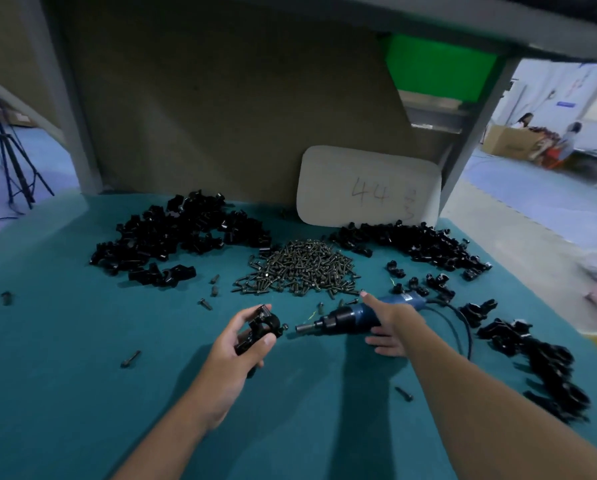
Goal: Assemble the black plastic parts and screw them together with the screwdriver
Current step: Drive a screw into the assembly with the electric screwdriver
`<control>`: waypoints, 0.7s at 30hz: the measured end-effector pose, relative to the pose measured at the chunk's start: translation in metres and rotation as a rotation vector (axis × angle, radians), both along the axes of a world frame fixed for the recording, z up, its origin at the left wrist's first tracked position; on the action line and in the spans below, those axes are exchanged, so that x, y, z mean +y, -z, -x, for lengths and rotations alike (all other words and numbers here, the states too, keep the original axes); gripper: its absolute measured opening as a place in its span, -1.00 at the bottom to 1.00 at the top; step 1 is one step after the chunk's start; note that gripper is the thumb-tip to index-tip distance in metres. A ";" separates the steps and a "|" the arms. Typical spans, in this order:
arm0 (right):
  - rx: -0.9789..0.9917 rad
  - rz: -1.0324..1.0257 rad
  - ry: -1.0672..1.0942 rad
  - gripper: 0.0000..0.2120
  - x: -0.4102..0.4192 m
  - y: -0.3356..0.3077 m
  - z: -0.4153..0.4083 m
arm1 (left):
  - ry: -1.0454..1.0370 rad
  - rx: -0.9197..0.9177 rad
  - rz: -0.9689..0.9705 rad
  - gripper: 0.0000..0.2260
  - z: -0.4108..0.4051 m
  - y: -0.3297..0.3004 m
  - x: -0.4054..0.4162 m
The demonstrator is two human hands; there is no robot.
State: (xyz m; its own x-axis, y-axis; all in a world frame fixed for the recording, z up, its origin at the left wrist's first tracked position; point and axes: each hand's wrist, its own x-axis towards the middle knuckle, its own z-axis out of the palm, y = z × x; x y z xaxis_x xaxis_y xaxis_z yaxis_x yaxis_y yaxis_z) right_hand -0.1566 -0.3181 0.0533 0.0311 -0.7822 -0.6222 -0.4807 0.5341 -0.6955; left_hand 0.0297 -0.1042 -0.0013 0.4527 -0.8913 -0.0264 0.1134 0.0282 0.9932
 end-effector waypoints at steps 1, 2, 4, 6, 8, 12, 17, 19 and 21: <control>-0.010 -0.011 0.007 -0.35 -0.002 -0.002 -0.002 | 0.006 0.005 -0.003 -0.65 0.000 -0.001 0.000; -0.043 -0.011 0.007 -0.41 -0.002 -0.005 -0.002 | 0.010 0.013 -0.005 -0.63 -0.001 -0.001 0.001; -0.184 0.032 0.020 -0.53 0.002 -0.003 0.002 | 0.006 0.022 -0.014 -0.61 -0.003 -0.003 0.000; -0.420 0.113 0.094 -0.63 0.008 0.004 0.008 | -0.013 0.043 -0.018 -0.60 -0.004 -0.002 -0.001; -0.687 0.150 0.221 -0.72 0.017 0.008 0.012 | -0.024 0.050 -0.002 -0.62 -0.004 -0.001 -0.001; -1.119 0.143 0.440 -0.78 0.028 -0.005 0.018 | -0.049 0.016 0.004 -0.66 -0.002 0.000 -0.004; -1.489 0.216 0.470 -0.87 0.036 -0.023 0.008 | 0.000 -0.108 0.002 -0.61 0.005 -0.006 -0.003; -1.510 0.233 0.498 -0.86 0.041 -0.020 0.000 | 0.013 -0.146 -0.005 -0.61 0.009 -0.006 -0.002; -1.514 0.221 0.476 -0.82 0.046 -0.017 -0.006 | 0.017 -0.193 -0.011 -0.62 0.012 -0.006 -0.001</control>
